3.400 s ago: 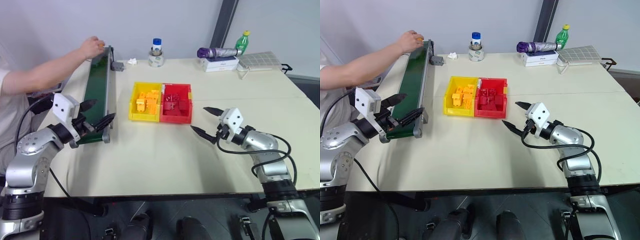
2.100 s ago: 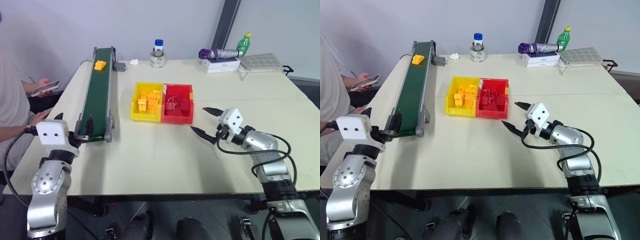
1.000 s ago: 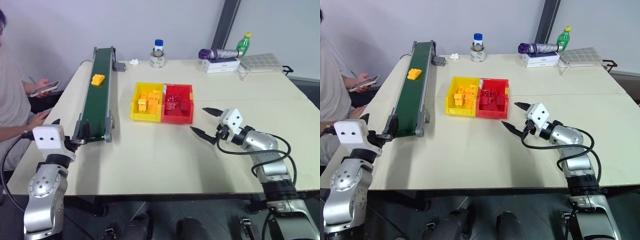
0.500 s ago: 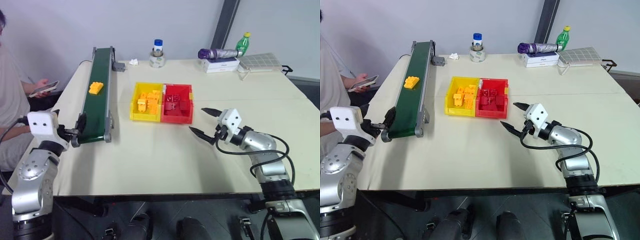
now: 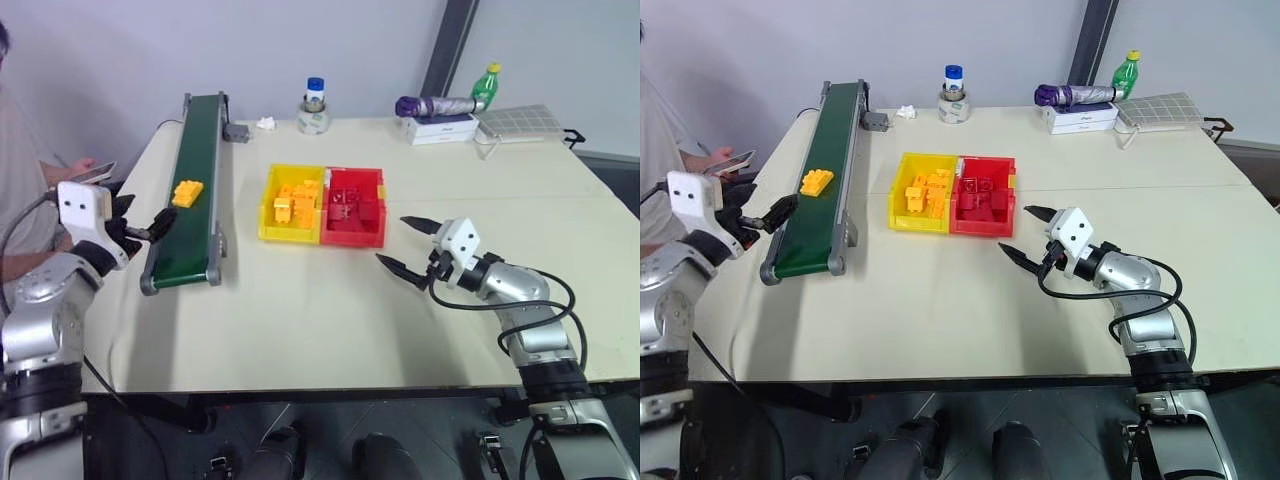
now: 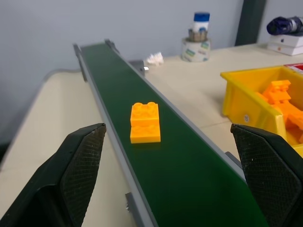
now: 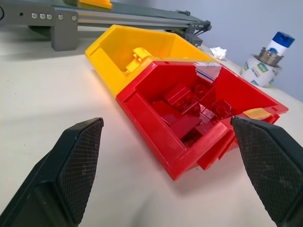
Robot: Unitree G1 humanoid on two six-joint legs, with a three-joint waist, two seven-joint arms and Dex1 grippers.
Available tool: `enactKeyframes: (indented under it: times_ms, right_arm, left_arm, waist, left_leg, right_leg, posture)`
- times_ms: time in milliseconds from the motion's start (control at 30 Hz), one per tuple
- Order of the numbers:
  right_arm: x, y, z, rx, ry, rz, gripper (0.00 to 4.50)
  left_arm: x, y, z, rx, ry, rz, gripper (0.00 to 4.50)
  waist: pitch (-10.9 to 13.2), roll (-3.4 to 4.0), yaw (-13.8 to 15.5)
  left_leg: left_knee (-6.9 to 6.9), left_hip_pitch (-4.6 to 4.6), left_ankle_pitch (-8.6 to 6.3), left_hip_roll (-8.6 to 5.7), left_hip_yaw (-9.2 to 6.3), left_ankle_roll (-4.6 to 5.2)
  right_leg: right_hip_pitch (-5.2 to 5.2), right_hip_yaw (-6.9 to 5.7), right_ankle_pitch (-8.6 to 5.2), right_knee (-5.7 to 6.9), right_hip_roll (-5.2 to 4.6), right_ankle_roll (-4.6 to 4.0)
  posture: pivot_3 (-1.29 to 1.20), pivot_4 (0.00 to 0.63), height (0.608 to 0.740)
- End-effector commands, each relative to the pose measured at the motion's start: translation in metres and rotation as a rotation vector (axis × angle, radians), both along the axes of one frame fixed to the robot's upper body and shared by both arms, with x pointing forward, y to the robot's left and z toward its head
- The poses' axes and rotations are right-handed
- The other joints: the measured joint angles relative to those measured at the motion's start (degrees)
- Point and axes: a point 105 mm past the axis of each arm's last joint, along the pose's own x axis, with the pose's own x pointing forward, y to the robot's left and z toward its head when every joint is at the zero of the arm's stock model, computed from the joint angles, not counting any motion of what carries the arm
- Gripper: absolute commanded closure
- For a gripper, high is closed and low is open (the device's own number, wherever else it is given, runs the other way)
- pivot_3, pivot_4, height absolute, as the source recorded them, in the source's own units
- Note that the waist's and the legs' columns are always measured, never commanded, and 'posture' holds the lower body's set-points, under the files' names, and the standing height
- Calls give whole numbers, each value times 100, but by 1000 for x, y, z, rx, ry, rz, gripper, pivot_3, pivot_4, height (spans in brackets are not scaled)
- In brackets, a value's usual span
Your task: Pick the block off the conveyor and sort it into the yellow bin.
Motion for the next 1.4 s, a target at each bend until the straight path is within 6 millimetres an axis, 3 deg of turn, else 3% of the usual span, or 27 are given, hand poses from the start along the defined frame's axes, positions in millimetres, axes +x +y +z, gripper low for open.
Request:
enactKeyframes:
  times_ms: [33, 367, 700, 800, 933, 967, 1133, 1267, 1400]
  right_arm:
    - [-2, 1, 15, 8, -57, 3, 0]
    - [-3, 0, 15, 11, -56, -3, 0]
    - [-3, 2, 16, 13, -59, -1, 0]
    - [-3, 2, 16, 12, -60, -2, 0]
    - [-2, 2, 16, 13, -60, -3, 0]
    - [-2, 1, 16, 13, -60, -3, 0]
    - [-3, 1, 15, 10, -59, -2, 0]
    - [-2, 1, 15, 11, -59, -3, 0]
    - [-1, 3, 16, 11, -62, 3, 0]
  left_arm:
    - [3, -1, 11, -14, -4, -41, 44]
    - [19, 8, 5, 17, 59, 22, 44]
    - [20, -5, -26, 39, 201, -3, 44]
    - [18, -4, -34, 65, 240, 16, 946]
    - [17, -8, -35, 63, 248, 1, 2907]
    - [16, -10, -34, 56, 242, -5, 3191]
    - [14, -8, -2, 53, 96, 30, 3159]
    - [13, -29, 19, -19, 25, -26, 3159]
    - [28, -60, 32, -57, -19, -69, 3159]
  waist:
    - [0, 0, -12]
    - [0, 0, 0]
    - [0, 0, -5]
    - [0, 0, -6]
    - [0, 0, -7]
    - [0, 0, -5]
    - [0, 0, 0]
    - [0, 0, 14]
    - [0, -1, 29]
  left_leg:
    - [-1, 0, 0, 0, 0, 0]
    - [-2, 0, 1, 0, 0, -1]
    - [-2, 0, 2, 0, 0, -1]
    - [-2, 0, 3, 0, 0, -2]
    - [-2, 1, 3, 0, 0, -2]
    - [-2, 1, 2, 0, 0, -2]
    - [-2, 1, 3, 0, 0, -2]
    - [-1, 0, 3, 0, 0, -2]
    - [7, 1, 3, -1, -2, -3]
  right_leg:
    - [2, 0, 0, 0, 0, 0]
    - [2, 1, 1, 1, 0, 2]
    - [2, 1, 2, 2, 0, 4]
    - [7, 1, 3, 4, 0, 4]
    - [8, 1, 2, 4, 0, 3]
    - [7, 2, 2, 4, 0, 3]
    - [7, 1, 2, 4, 0, 3]
    - [6, 1, 2, 2, 0, 4]
    - [17, -2, 3, 3, 0, 4]
  posture:
    - [0, 150, 740]
    - [0, 150, 740]
    - [0, 150, 740]
    - [0, 150, 740]
    - [0, 150, 740]
    - [0, 150, 740]
    - [0, 150, 740]
    - [0, 150, 740]
    - [0, 150, 740]
